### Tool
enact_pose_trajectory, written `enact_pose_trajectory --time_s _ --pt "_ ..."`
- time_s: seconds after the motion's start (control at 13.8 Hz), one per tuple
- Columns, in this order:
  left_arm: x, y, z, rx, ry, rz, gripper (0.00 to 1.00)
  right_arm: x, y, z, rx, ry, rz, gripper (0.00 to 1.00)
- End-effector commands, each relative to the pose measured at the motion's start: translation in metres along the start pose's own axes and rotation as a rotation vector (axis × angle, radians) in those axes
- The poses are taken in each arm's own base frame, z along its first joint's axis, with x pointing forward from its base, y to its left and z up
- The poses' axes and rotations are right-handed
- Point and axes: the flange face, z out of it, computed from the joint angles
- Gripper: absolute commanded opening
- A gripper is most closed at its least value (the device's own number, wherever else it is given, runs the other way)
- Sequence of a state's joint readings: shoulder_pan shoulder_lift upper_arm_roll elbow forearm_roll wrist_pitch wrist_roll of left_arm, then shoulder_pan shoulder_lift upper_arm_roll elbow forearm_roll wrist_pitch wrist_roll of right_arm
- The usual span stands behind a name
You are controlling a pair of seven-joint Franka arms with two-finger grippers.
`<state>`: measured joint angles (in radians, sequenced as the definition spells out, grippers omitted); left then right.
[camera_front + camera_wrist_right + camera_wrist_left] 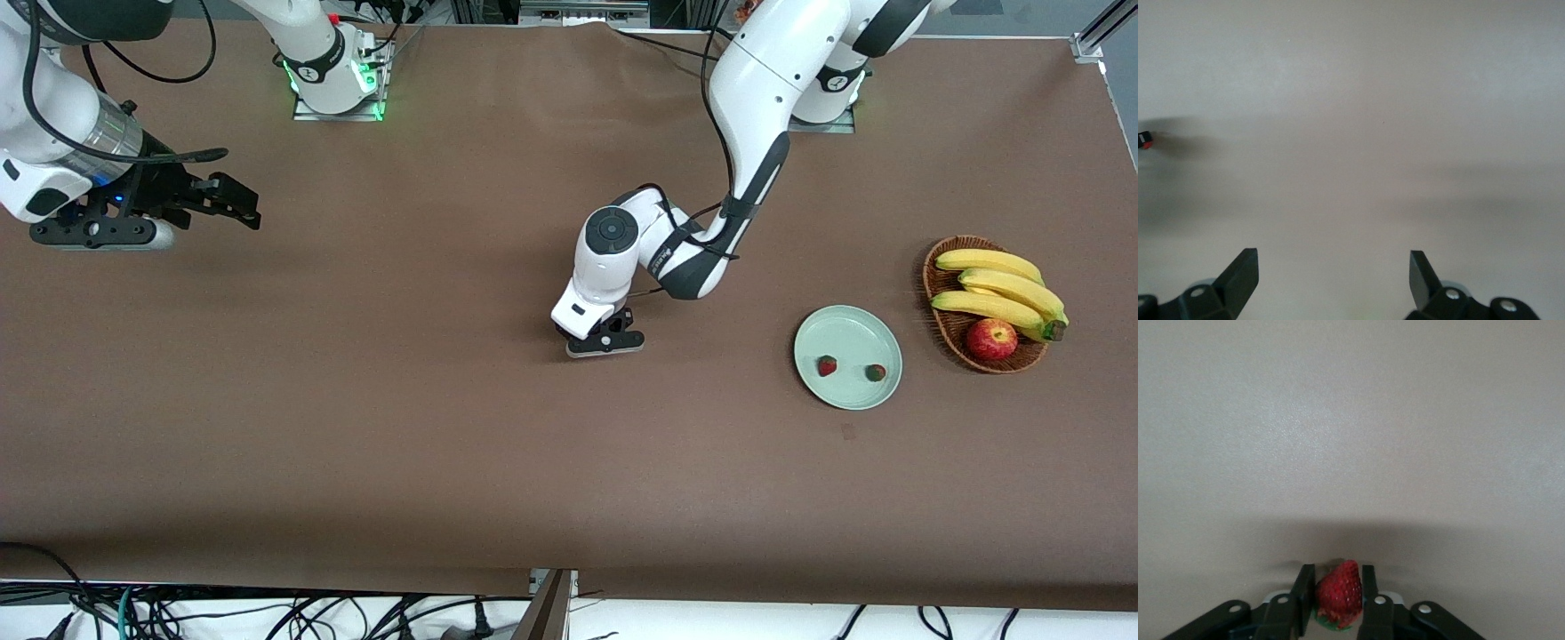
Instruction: Collect all strawberries into plate
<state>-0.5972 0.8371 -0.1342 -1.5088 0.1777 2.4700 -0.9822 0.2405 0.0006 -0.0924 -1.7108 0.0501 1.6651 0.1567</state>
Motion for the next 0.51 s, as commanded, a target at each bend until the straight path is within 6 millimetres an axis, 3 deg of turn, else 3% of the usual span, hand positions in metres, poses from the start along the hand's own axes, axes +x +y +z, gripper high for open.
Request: enact_pose_trajectory --time_s 0.0,0.22,0.44 --pt "-0.001 0.003 0.001 0.014 -0.025 -0.028 0.05 -0.008 0.005 -0.004 -0.018 0.022 -0.022 1.00" --pt "0.014 -0.009 -0.021 0.071 -0.046 -0.034 0.00 -0.004 0.006 -0.005 -0.037 0.029 -0.030 1.00" --pt "0.049 -0.041 -0.076 0.140 -0.082 0.039 0.02 0.002 0.006 -0.007 -0.055 0.045 -0.032 1.00"
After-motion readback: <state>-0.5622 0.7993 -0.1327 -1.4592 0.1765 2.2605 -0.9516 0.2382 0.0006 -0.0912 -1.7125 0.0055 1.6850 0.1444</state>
